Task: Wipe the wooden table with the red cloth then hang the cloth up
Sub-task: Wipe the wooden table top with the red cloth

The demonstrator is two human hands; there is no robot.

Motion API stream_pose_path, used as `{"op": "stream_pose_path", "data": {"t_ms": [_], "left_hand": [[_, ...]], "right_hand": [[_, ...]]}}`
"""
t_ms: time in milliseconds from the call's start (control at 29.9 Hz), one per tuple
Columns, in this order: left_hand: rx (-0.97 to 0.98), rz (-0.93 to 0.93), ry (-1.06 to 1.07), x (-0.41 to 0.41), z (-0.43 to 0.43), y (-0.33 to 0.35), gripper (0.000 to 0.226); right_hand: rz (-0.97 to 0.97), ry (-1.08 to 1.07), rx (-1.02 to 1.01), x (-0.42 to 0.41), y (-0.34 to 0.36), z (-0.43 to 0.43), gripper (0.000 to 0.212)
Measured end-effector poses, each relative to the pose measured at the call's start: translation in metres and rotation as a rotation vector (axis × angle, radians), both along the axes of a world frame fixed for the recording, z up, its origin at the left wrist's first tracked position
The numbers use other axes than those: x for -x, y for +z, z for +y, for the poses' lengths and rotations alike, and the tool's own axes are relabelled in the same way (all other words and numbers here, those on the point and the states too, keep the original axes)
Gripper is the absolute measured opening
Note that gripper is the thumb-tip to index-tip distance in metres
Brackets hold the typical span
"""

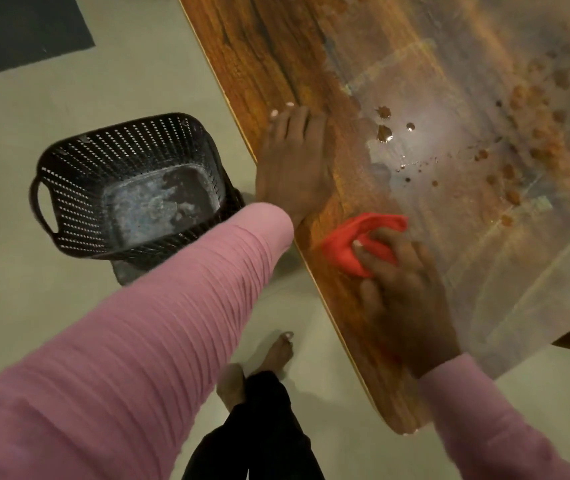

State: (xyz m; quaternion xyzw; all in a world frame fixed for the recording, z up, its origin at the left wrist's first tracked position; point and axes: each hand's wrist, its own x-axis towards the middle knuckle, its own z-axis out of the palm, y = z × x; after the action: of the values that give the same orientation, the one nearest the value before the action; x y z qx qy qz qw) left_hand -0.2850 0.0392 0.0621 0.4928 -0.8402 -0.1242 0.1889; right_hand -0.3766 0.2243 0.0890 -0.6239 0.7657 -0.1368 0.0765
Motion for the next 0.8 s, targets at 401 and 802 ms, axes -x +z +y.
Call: {"op": "stream_pose_path", "data": {"t_ms": [401,802], "left_hand": [[-0.036,-0.131,0.121,0.002,0.024,-0.009,0.051],[-0.006,-0.127,0.16,0.005,0.025,-0.011,0.05]], "right_hand": [[0.003,0.174,0.011,-0.036,-0.002,0.047,0.043],[-0.03,-0.018,0.032,-0.024,0.001,0.046,0.04]]}}
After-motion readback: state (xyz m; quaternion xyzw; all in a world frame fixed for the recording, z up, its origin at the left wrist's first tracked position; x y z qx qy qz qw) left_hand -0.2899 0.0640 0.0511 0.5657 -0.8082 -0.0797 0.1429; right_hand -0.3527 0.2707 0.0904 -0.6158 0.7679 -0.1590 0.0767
